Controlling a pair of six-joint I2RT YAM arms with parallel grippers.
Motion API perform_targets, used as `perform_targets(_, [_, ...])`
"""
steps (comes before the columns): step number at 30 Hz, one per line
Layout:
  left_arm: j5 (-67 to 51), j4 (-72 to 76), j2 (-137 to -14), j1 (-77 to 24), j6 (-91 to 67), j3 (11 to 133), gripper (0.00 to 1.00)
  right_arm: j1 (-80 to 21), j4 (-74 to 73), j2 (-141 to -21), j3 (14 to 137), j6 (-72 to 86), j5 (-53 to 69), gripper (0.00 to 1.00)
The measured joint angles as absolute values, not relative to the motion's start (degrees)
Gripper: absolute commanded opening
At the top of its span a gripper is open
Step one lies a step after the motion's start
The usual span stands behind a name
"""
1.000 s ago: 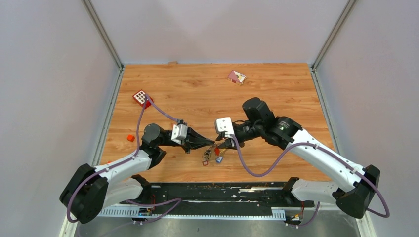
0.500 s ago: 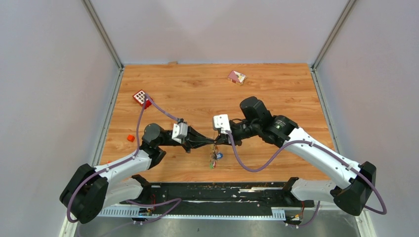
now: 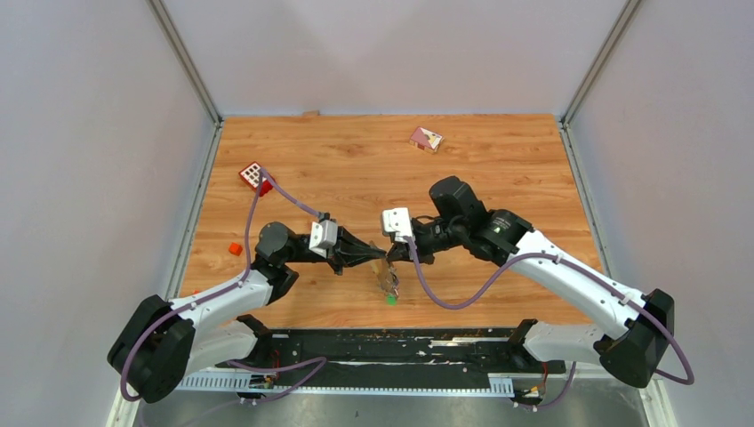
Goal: Put the keys on the keyring
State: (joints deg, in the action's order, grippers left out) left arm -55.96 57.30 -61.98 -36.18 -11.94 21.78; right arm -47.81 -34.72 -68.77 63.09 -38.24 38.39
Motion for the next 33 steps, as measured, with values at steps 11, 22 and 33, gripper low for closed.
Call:
perform_targets(11, [-55.83,54.19,-61.91,-35.97,-8.54,22.68,0.04,-48.25,-39.09,-70.19,66.63,-39.18,34.33,0.00])
perform_targets(22, [-53.39,40.32,-61.84,-35.97,0.60,26.81,0.34,-52.07,-51.62,-77.60,78.70,-40.62,21.67,0.00])
perform_targets(33, [-51.94,36.93,-61.84,-35.97,2.33,26.96,0.33,-53.76,-57.49,-82.37,83.50,-40.60,16.60,0.00])
